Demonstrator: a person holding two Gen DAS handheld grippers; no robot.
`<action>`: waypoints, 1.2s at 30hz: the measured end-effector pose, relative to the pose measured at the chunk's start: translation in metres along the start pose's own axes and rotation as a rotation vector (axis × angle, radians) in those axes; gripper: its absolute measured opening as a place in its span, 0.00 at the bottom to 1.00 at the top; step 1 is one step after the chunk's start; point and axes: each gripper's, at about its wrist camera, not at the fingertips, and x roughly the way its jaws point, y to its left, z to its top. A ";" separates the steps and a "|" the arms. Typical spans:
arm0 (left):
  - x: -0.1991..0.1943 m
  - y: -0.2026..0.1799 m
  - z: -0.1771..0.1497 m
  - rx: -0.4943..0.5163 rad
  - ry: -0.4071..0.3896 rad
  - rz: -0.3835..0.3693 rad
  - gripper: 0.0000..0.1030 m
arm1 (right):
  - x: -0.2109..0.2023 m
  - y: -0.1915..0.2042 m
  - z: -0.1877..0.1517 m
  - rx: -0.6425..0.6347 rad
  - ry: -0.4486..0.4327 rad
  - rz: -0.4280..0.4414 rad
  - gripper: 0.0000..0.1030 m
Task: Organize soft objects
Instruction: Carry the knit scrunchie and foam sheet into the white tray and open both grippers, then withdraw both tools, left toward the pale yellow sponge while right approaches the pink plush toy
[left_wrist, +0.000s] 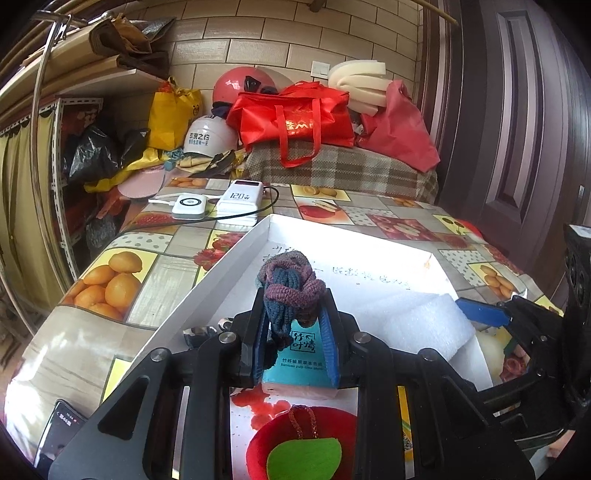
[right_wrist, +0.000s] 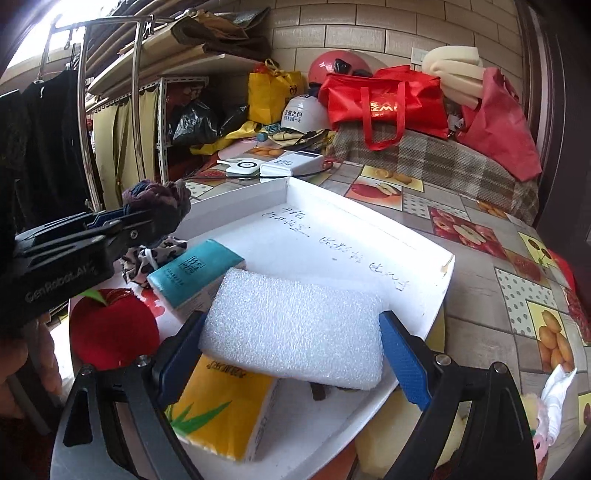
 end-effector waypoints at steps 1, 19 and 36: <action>0.001 -0.001 0.000 0.003 0.002 0.006 0.25 | 0.000 0.001 0.001 -0.002 -0.009 -0.006 0.89; -0.010 -0.001 -0.001 0.018 -0.067 0.054 1.00 | -0.024 0.042 -0.001 -0.220 -0.162 -0.137 1.00; -0.011 0.009 -0.001 -0.032 -0.069 0.048 1.00 | -0.032 0.016 -0.001 -0.063 -0.195 -0.096 1.00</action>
